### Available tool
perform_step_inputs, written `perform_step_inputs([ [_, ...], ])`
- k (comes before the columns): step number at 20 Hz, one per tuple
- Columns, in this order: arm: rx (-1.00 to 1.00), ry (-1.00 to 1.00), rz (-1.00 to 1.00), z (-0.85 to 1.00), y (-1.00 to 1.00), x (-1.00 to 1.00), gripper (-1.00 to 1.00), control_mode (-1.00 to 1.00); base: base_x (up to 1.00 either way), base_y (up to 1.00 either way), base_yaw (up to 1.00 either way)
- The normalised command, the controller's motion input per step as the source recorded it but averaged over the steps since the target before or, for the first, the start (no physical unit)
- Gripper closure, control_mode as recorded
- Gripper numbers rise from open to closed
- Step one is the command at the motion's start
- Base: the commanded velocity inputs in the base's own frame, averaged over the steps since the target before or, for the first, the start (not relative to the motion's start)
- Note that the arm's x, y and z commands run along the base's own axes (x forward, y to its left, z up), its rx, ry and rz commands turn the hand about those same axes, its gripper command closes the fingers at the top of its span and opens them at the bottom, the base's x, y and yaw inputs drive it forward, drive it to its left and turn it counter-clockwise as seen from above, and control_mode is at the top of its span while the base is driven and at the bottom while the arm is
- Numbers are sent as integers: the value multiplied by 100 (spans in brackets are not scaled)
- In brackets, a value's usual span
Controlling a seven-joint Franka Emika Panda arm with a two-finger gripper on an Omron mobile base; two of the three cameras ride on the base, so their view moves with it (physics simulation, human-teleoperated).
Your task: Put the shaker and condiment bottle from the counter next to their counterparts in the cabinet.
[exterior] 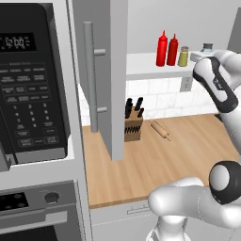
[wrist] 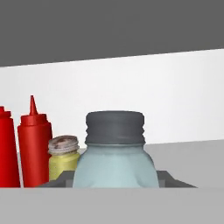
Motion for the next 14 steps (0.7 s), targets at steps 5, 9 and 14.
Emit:
perform_step_inputs([
  [5,-5,-2,5,-42,-6,1,100,-100,0,0,0],
  [9,-3,0,0,-3,0,11,100,-100,0,0,0],
  [14,0,0,0,0,0,19,100,-100,0,0,0],
])
